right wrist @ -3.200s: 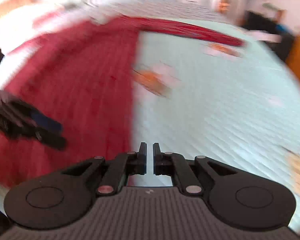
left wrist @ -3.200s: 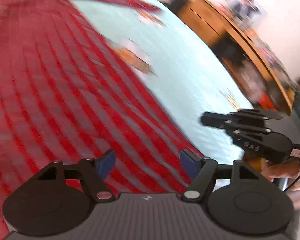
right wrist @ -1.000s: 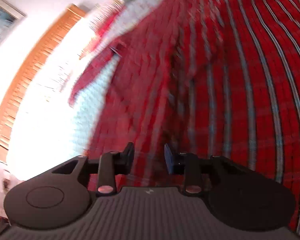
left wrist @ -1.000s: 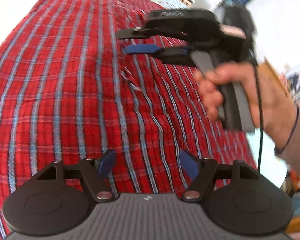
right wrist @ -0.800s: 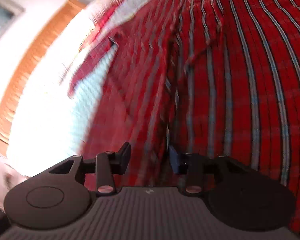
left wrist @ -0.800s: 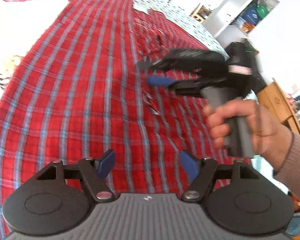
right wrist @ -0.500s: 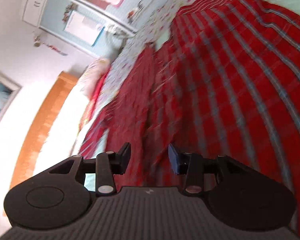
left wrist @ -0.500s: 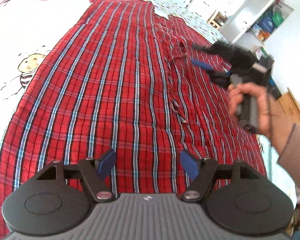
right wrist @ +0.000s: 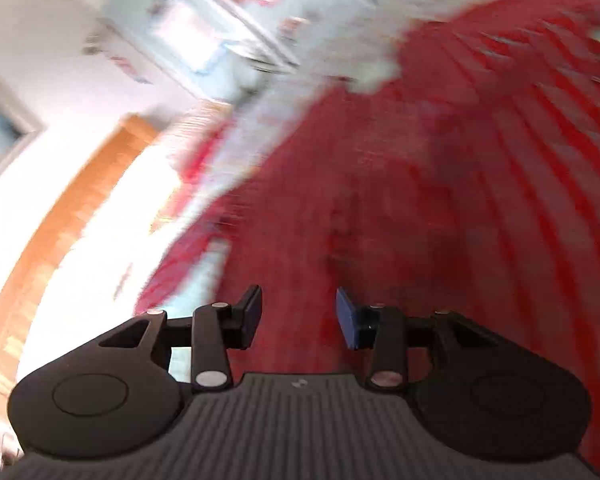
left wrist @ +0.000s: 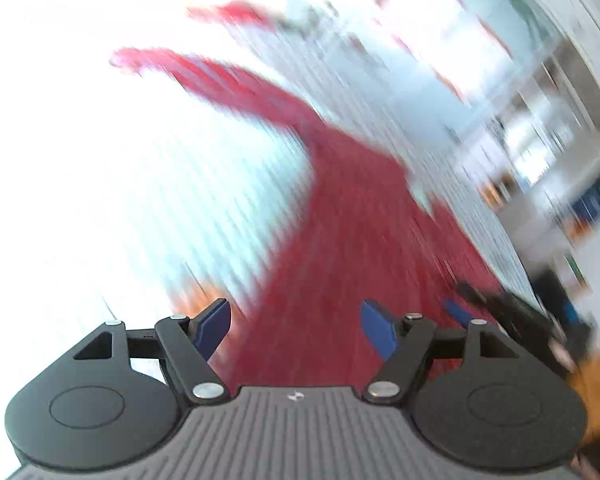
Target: Fold clothes
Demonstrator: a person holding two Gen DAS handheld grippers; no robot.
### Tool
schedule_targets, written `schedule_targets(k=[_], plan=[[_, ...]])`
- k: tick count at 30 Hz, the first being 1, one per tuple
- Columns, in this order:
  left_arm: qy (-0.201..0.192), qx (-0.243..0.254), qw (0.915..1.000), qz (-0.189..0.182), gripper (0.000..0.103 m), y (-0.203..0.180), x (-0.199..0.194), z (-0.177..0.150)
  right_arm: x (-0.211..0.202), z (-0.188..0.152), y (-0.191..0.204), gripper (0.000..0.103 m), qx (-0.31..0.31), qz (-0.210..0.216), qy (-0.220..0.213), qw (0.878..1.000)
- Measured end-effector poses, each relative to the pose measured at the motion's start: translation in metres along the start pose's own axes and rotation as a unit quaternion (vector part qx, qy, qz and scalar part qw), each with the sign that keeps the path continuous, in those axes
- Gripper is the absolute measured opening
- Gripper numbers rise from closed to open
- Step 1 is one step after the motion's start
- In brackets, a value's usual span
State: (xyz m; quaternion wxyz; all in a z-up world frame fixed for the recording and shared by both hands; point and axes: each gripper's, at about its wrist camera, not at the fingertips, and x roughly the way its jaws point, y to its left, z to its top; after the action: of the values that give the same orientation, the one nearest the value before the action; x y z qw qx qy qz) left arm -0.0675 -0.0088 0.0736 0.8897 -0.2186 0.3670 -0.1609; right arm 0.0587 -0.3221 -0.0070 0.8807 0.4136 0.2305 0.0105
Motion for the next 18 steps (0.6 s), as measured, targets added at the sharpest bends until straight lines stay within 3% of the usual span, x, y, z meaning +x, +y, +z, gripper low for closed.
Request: schedule_targets(k=[2, 6, 9, 11, 14, 16, 18], plan=[[-0.046, -0.035, 0.9982, 0.017, 0.076, 0.025, 0.011, 0.04, 0.032, 0.003, 0.02, 0.056, -0.005, 0.037, -0.01, 0.999], [-0.082, -0.101, 0.9907, 0.04, 0.078, 0.074, 0.047, 0.12, 0.141, 0.021, 0.045, 0.057, 0.06, 0.096, 0.006, 0.994], [-0.09, -0.059, 0.9885, 0.106, 0.078, 0.09, 0.077, 0.168, 0.194, 0.027, 0.08, 0.059, 0.027, 0.103, 0.012, 0.994], [-0.089, -0.02, 0.9847, 0.149, 0.078, 0.095, 0.102, 0.196, 0.213, 0.023, 0.108, 0.064, -0.03, 0.091, 0.004, 0.995], [-0.084, 0.008, 0.9839, 0.158, 0.078, 0.106, 0.139, 0.225, 0.244, 0.017, 0.146, 0.072, -0.105, 0.081, -0.006, 0.991], [-0.09, 0.007, 0.9848, 0.148, 0.079, 0.118, 0.156, 0.24, 0.267, 0.014, 0.145, 0.072, -0.107, 0.128, 0.002, 0.986], [-0.083, -0.005, 0.9883, 0.128, 0.078, 0.131, 0.171, 0.253, 0.281, -0.001, 0.118, 0.072, -0.069, 0.221, 0.018, 0.973]])
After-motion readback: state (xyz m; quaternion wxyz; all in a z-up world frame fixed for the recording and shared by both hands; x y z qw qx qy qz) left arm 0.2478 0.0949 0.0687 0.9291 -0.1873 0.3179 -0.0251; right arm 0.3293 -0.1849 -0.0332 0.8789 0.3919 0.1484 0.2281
